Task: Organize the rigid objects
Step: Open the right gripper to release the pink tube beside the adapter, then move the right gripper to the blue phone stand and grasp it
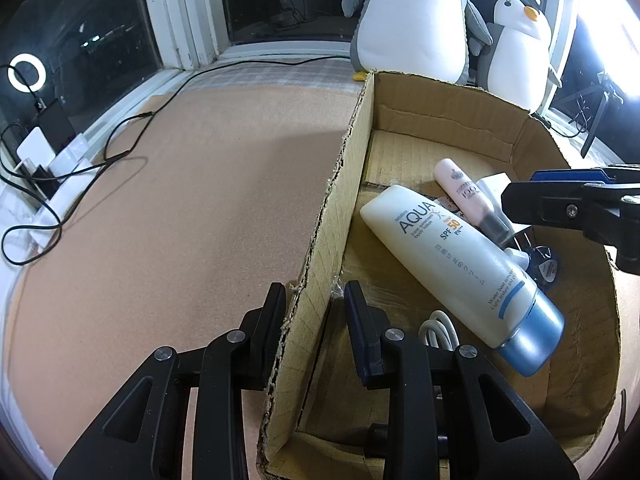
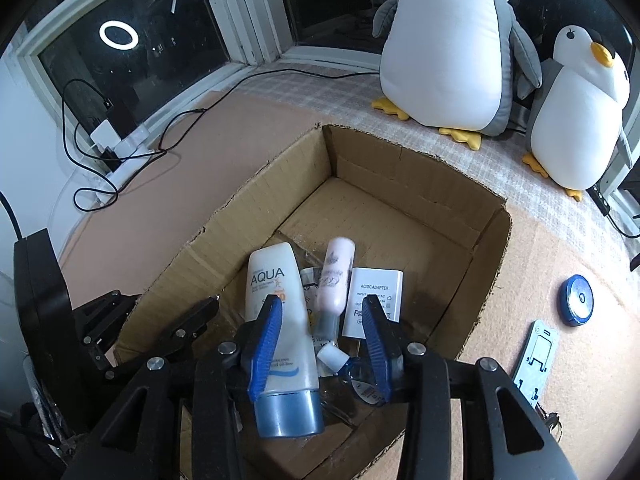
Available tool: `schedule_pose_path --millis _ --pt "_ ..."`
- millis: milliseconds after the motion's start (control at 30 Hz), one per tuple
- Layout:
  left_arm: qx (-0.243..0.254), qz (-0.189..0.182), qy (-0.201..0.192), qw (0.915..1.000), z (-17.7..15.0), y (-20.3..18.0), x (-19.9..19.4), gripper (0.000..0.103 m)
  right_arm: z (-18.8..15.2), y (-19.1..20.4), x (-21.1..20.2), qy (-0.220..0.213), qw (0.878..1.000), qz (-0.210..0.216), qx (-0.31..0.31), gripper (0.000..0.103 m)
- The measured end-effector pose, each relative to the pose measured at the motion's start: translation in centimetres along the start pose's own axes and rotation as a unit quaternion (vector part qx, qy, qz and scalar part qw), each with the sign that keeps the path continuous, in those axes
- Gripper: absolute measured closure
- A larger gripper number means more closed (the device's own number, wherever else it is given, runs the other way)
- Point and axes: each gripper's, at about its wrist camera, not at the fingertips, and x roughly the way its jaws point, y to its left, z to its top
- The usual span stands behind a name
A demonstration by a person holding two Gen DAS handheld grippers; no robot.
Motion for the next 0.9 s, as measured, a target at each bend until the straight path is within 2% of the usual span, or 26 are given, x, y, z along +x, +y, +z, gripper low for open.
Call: schedule_pose_path --millis 600,900 --pt "0.0 0.0 0.0 1.0 0.0 0.0 0.0 0.074 -0.5 -0.3 -2.0 -0.024 1.0 0.006 0.011 0.05" --pt "0.0 0.0 0.0 1.0 0.0 0.0 0.0 0.074 -1.5 -3.3 -4.4 -0.047 0.998 -0.008 0.046 0.049"
